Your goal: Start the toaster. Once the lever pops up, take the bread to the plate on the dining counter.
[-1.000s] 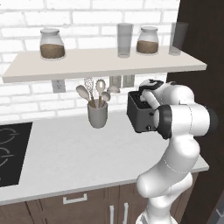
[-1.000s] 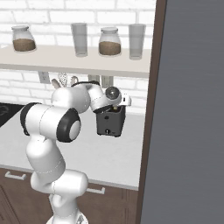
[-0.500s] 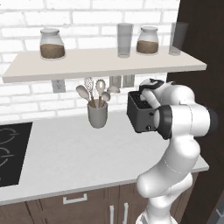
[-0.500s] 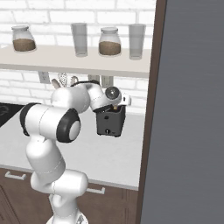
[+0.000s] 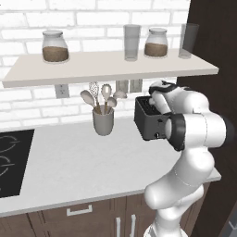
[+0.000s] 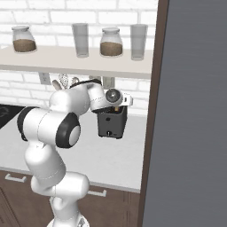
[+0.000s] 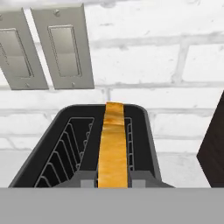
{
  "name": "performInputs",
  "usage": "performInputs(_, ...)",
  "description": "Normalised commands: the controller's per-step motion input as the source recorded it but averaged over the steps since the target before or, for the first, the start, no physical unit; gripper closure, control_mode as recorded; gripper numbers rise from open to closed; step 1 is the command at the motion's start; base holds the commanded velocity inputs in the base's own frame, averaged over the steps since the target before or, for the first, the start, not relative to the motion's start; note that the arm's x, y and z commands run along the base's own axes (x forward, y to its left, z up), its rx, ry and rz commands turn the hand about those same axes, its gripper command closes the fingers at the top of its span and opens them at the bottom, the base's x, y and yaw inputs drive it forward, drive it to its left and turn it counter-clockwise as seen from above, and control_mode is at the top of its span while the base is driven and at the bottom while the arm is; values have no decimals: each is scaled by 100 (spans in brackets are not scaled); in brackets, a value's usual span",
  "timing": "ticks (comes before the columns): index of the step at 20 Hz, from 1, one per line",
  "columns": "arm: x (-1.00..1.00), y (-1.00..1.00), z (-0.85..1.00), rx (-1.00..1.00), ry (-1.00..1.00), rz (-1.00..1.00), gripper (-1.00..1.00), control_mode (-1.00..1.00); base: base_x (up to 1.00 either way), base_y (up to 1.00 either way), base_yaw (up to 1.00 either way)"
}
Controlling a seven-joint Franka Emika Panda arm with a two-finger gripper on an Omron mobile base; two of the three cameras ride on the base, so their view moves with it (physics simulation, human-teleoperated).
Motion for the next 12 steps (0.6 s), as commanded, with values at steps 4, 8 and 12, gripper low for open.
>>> performInputs(4, -14, 8, 30, 0, -12, 0, 100, -100, 0, 0, 0)
performInputs(8, -23, 12, 37, 0, -13, 0, 100, -100, 0, 0, 0)
performInputs(12, -25, 4, 4, 0, -14, 0, 100, -100, 0, 0, 0)
